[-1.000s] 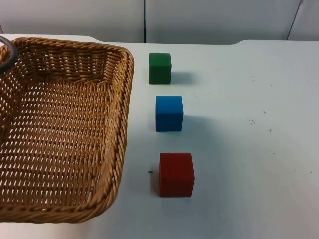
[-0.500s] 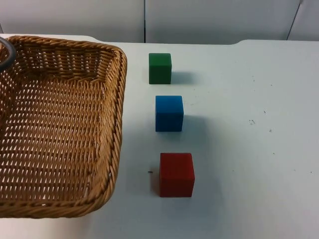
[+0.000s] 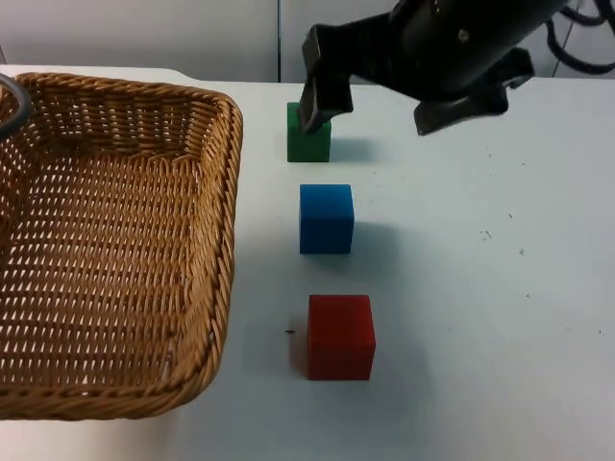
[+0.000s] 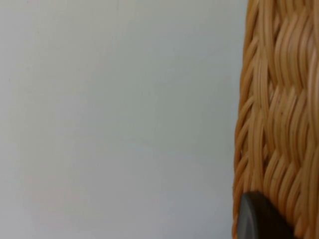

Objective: Pick up the basket with the left hand and place the blue cube into the basket with the right hand.

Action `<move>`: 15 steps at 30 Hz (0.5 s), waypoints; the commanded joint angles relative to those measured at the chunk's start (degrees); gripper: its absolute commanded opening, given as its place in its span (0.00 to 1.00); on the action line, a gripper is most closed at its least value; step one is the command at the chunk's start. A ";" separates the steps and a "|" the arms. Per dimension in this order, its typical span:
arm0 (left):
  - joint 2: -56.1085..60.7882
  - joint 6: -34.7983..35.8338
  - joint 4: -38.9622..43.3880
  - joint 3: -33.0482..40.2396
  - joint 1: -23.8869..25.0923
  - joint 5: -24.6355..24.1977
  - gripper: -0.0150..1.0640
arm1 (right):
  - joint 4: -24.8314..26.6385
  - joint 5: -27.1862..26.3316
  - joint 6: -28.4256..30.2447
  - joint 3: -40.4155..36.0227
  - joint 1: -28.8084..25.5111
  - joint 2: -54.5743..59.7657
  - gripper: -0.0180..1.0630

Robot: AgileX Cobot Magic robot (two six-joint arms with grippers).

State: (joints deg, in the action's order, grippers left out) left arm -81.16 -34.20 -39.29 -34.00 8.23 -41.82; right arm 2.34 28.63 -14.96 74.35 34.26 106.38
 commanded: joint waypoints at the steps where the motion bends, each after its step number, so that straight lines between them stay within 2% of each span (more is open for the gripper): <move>1: 0.02 0.28 -1.32 0.14 0.21 0.10 0.01 | -0.58 -2.09 -2.19 0.65 0.22 1.40 0.95; 7: 0.02 0.50 -1.40 0.14 0.21 0.21 0.01 | -1.22 -5.66 -6.02 1.37 0.22 6.15 0.94; 15: 0.02 0.50 -1.40 0.14 0.21 0.21 0.01 | -1.34 -3.59 -6.25 8.16 0.22 12.24 0.93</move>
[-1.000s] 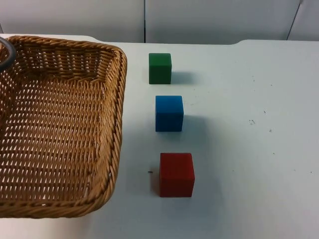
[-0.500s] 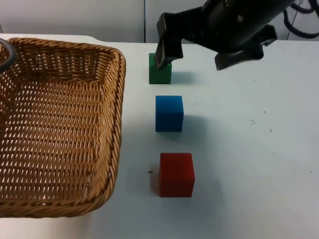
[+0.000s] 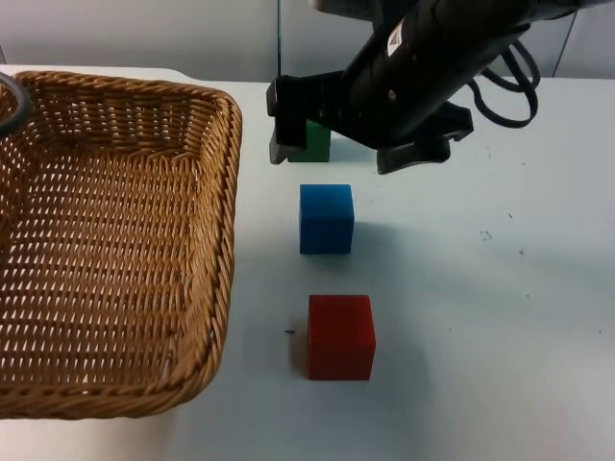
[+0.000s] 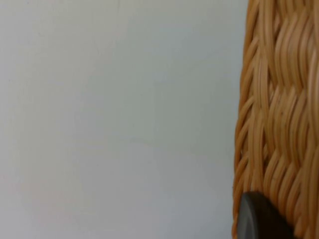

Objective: Pick up the basket with the left hand and place the blue cube into the basket with the right hand.

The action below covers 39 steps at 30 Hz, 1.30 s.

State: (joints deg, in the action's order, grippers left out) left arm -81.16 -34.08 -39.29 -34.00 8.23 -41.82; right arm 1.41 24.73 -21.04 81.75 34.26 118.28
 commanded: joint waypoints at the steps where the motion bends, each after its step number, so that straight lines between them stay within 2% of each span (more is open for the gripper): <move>1: 0.02 0.39 -1.45 0.14 0.21 0.11 0.01 | -1.85 1.66 -1.39 2.52 0.22 1.67 0.93; 7: 0.02 0.39 -1.45 0.14 0.21 0.11 0.01 | -7.60 3.89 -8.75 4.37 0.22 4.33 0.93; 19: 0.02 0.39 -1.68 0.14 0.21 0.11 0.01 | -7.72 2.85 -10.49 4.37 0.22 8.31 0.93; 24: 0.02 0.08 -2.14 0.14 0.21 0.11 0.01 | -8.54 2.58 -10.49 4.48 0.22 10.13 0.89; 33: 0.02 0.08 -2.25 0.14 0.21 -0.05 0.01 | -10.37 -0.25 -10.49 4.48 0.22 11.20 0.76; 37: 0.02 -0.01 -2.26 0.14 0.21 -0.16 0.01 | -10.75 -1.48 -11.98 4.48 0.22 11.20 0.56; 38: 0.02 -0.01 -2.26 0.14 0.21 -0.16 0.01 | -10.75 -1.48 -11.98 4.48 0.22 11.20 0.56; 39: 0.02 -0.01 -2.26 0.14 0.21 -0.16 0.01 | -10.75 -1.48 -11.98 4.48 0.22 11.20 0.52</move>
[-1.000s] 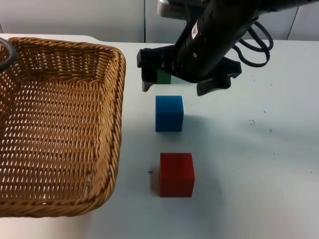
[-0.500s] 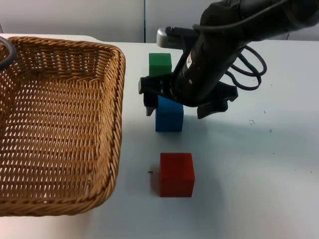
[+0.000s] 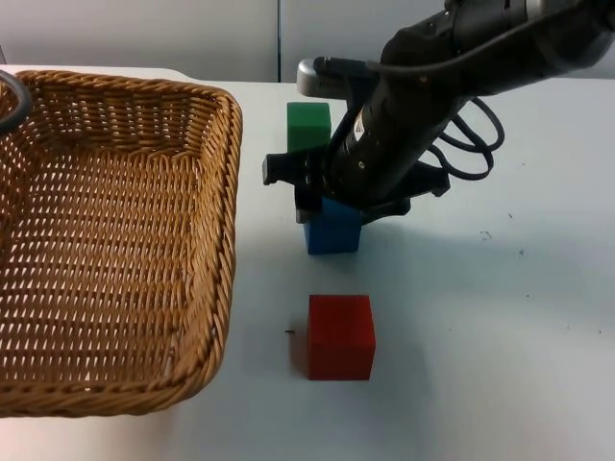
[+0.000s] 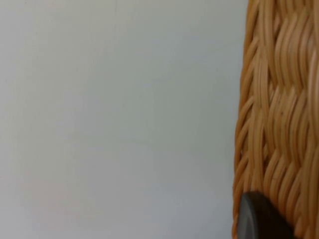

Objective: Pick up the basket with the left hand and place the blue cube into the basket with the right hand.

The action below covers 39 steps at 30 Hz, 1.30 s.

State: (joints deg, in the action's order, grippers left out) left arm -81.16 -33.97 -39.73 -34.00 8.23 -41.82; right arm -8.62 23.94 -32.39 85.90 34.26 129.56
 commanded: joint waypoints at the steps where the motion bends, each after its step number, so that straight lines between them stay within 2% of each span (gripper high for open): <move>1: 0.02 -0.12 -1.82 0.14 0.21 -0.16 0.01 | -0.72 -0.69 -0.63 0.33 0.22 -0.08 0.48; 4: 0.02 -0.12 -1.82 0.14 0.21 -0.16 0.01 | -0.95 -0.69 -0.63 0.33 0.22 -0.08 0.33; 5: 0.02 -0.12 -1.82 0.14 0.21 -0.16 0.01 | -0.95 -0.69 -0.63 0.33 0.22 -0.08 0.33; 6: 0.02 -0.12 -1.82 0.14 0.21 -0.16 0.01 | -1.65 -0.69 -0.63 0.33 0.22 -0.08 0.21; 8: 0.02 -0.12 -1.82 0.14 0.21 -0.16 0.01 | -1.65 -0.69 -0.63 0.33 0.22 -0.08 0.05; 9: 0.02 -0.12 -1.82 0.14 0.21 -0.26 0.01 | -1.65 -0.69 -0.63 0.33 0.22 -0.21 0.01; 16: 0.02 -0.12 -1.82 0.14 0.21 -0.26 0.01 | -2.23 0.66 -0.08 0.35 0.22 -2.96 0.01; 20: 0.02 -0.12 -1.82 0.14 0.21 -0.36 0.01 | -4.68 2.13 -0.06 0.35 0.22 -7.24 0.01; 23: 0.02 -0.12 -1.71 0.14 0.21 -0.51 0.01 | -9.07 3.29 -0.06 0.35 0.22 -14.11 0.01; 28: 0.02 -0.12 -1.71 0.14 0.21 -0.51 0.01 | -11.20 3.59 -0.17 0.35 0.22 -20.83 0.01; 34: 0.02 -0.12 -1.83 0.14 0.21 -0.51 0.01 | -10.83 3.47 4.75 0.35 0.86 -30.73 0.01; 39: 0.02 -0.12 -1.83 0.14 0.21 -0.51 0.01 | -10.68 2.77 10.90 0.35 6.46 -33.51 0.01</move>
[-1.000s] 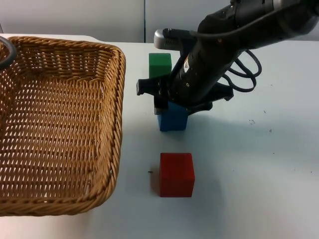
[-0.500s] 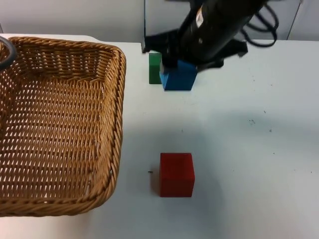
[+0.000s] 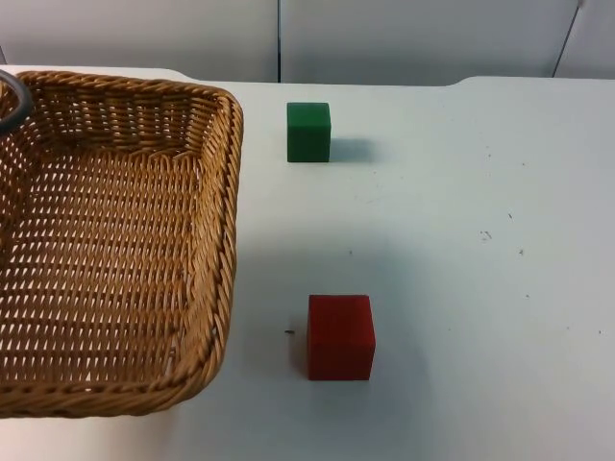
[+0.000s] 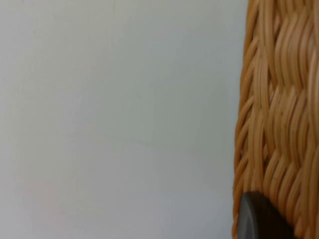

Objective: Pick up the basket with the left hand and place the blue cube into the basket with the right hand.

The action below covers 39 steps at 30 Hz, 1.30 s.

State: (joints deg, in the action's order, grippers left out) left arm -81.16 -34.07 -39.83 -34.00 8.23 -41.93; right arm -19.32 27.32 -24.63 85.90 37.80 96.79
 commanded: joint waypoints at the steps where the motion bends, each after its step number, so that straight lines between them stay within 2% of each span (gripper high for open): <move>1: 0.02 -0.02 -1.73 0.14 0.21 -0.40 0.01 | 0.02 -0.60 3.14 0.35 2.91 -0.74 0.01; 6: 0.02 -0.02 -1.73 0.14 0.21 -0.40 0.01 | -0.08 -1.07 5.80 0.35 9.82 1.78 0.01; 16: 0.02 -0.25 -1.73 0.14 0.21 -0.81 0.01 | -0.07 -2.55 5.80 0.35 16.17 9.69 0.01; 39: 0.02 -0.49 -1.73 0.14 0.21 -0.79 0.01 | 3.16 -9.51 5.13 1.12 17.30 23.77 0.01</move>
State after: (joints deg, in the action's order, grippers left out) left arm -81.16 -34.27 -39.83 -34.00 8.23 -42.26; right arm -16.44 19.23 -19.39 86.37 54.81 120.37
